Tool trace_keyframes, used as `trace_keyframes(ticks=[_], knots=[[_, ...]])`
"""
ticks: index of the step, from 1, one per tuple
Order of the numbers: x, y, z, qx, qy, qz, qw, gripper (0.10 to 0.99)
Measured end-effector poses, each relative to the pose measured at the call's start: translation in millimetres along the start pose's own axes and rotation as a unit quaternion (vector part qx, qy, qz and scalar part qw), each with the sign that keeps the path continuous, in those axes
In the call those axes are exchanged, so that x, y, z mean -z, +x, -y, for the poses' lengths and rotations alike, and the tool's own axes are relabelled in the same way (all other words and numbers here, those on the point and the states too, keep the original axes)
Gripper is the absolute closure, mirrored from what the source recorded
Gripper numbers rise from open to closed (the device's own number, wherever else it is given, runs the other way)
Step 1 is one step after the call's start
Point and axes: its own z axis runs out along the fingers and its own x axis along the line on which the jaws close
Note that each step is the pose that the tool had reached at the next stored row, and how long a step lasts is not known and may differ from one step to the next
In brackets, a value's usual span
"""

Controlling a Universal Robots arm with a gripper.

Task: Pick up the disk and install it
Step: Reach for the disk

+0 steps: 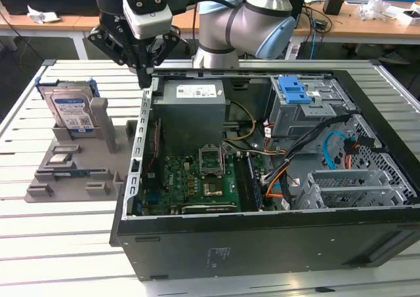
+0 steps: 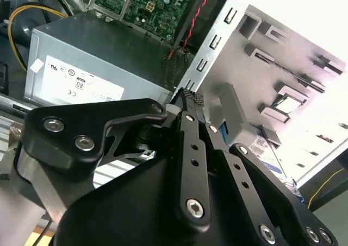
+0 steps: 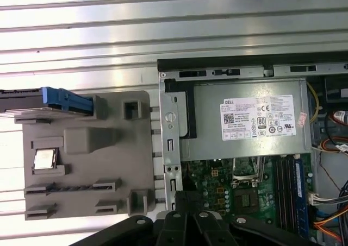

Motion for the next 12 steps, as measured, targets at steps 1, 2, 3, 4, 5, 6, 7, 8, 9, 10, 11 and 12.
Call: trace_keyframes(ticks=[1, 2, 3, 4, 5, 6, 7, 8, 9, 10, 11, 12], knots=[[0.0, 2.7, 0.2, 0.0, 0.0, 0.0, 1.0, 0.98], [0.1, 4.2, 0.3, 0.0, -0.0001, 0.0, 1.0, 0.98], [0.1, 6.1, 0.4, 0.0, -0.0001, 0.0, 1.0, 0.98], [0.2, 8.1, 0.6, 0.0, 0.0, 0.0, 1.0, 0.98], [0.2, 10.0, 0.7, 0.0, 0.0, 0.0, 1.0, 0.98], [0.3, 13.3, 1.0, 0.0, -0.0001, 0.0, 1.0, 0.98], [0.4, 14.9, 1.1, 0.0, 0.0, 0.0, 1.0, 0.98], [0.4, 16.3, 1.2, 0.0, 0.0, 0.0, 1.0, 0.98], [0.5, 18.7, 1.4, 0.0, 0.0, 0.0, 1.0, 0.98], [0.5, 20.5, 1.5, 0.0, 0.0, 0.0, 1.0, 0.98], [0.6, 23.7, 1.8, 0.0, 0.0, 0.0, 1.0, 0.98], [0.7, 25.9, 1.9, 0.0, 0.0, 0.0, 1.0, 0.98]])
